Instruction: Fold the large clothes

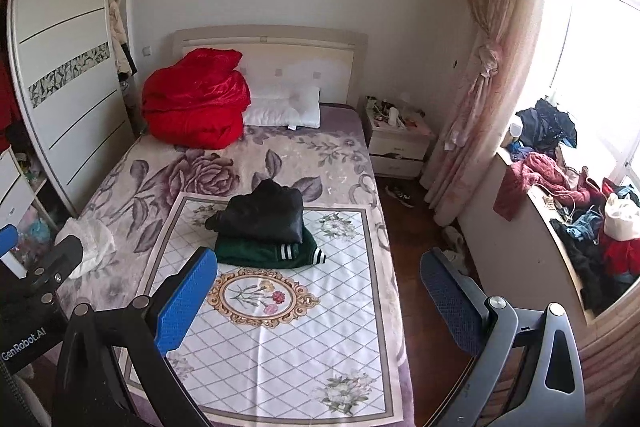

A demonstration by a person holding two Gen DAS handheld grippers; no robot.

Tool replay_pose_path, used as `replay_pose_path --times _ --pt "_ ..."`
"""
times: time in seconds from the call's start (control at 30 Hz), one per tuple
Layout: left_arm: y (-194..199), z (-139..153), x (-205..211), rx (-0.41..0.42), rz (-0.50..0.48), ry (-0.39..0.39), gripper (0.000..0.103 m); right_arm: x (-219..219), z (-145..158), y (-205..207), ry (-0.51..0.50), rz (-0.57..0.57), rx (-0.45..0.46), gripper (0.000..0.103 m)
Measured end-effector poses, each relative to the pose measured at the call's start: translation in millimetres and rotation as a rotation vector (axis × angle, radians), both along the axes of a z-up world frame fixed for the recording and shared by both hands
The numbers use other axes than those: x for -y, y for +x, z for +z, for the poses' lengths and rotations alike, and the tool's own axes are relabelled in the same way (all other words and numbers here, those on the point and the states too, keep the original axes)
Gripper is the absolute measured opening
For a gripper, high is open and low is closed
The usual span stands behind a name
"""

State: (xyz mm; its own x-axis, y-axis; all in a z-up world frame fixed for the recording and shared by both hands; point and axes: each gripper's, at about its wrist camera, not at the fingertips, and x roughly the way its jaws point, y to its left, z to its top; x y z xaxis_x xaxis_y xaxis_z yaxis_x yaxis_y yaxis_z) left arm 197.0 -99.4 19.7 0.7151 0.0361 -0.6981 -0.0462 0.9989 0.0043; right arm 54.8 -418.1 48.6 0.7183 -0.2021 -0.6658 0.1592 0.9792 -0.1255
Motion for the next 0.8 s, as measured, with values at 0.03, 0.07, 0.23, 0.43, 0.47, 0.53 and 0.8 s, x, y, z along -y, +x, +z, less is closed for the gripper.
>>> replay_pose_path --times 0.03,0.07,0.23,0.43,0.47,0.53,0.8 --pt "-0.3 -0.5 -1.0 -0.001 0.004 0.003 0.102 -1.2 -0.2 -0.1 -0.006 -0.001 0.0 0.103" --pt "-0.8 -0.5 -2.1 -0.002 0.006 0.001 0.102 -1.7 -0.7 0.5 -0.007 0.001 0.002 0.103" --pt "-1.0 -2.8 -7.3 -0.011 0.016 -0.002 0.103 -2.6 0.1 0.4 -0.009 -0.002 0.006 0.103" --pt "-1.9 -3.6 -12.6 -0.011 0.019 -0.004 0.103 -4.0 0.0 2.3 -0.005 0.013 -0.006 0.103" --pt "-1.9 -3.4 -12.8 -0.011 0.019 -0.004 0.103 -4.0 0.0 3.5 -0.009 0.016 -0.008 0.103" --pt "-1.3 -3.5 -12.6 -0.008 0.023 0.004 0.103 -5.2 -0.4 4.8 -0.01 0.022 -0.014 0.103" --pt "-0.6 -4.0 -10.0 -0.006 0.026 0.006 0.103 -4.3 -3.0 11.5 -0.004 0.037 -0.019 0.103"
